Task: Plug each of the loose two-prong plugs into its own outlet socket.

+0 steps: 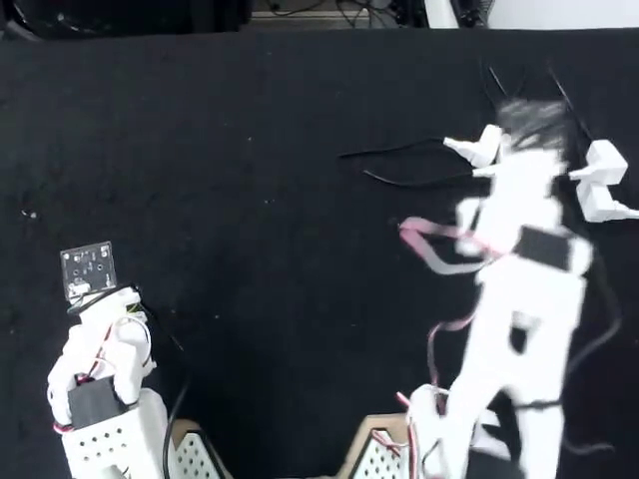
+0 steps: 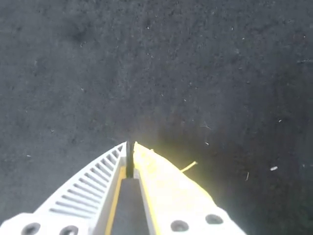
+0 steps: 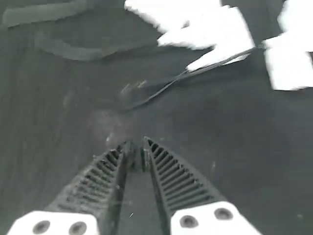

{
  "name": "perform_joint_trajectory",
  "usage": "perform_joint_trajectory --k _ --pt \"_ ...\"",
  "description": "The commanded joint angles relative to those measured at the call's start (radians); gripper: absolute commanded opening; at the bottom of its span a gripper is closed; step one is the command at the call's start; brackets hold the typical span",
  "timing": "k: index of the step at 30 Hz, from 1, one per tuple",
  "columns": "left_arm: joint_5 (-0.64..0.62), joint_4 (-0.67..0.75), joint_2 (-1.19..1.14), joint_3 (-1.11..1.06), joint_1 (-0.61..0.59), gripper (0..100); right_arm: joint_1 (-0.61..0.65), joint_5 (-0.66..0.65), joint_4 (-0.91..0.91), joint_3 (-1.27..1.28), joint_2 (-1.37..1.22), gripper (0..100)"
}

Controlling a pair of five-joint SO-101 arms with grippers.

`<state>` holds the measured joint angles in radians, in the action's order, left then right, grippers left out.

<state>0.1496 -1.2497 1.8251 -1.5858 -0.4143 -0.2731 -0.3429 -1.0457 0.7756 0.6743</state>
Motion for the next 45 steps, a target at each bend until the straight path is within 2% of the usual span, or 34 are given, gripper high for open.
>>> perform_joint_trajectory --k 1,4,7,13,17,21,27,31,45 --pt "-0.009 0.031 -0.002 -0.007 0.039 3 0.064 -0.026 0.031 0.179 0.189 1.2" --pt "-0.009 0.074 -0.002 -0.059 0.071 3 0.071 -0.020 0.038 0.309 0.343 1.5" --pt "-0.009 0.117 -0.002 -0.104 0.110 3 0.075 0.040 0.038 0.433 0.499 1.5" --pt "-0.015 0.117 -0.002 -0.110 0.163 3 0.189 0.152 0.032 0.708 0.817 1.5" --pt "-0.011 0.115 -0.002 -0.113 0.231 3 0.212 0.265 0.029 0.849 1.050 1.5" --pt "-0.009 0.115 -0.002 -0.113 0.237 3 0.215 0.292 -0.077 0.895 1.239 1.5" --pt "-0.014 0.115 -0.005 -0.113 0.240 3 0.213 0.292 -0.135 0.909 1.193 1.5" --pt "-0.014 0.115 -0.005 -0.113 0.240 3 0.209 0.290 -0.249 0.909 1.191 1.5" --pt "-0.014 0.115 0.002 -0.113 0.237 3 0.207 0.284 -0.247 0.909 1.191 1.2"
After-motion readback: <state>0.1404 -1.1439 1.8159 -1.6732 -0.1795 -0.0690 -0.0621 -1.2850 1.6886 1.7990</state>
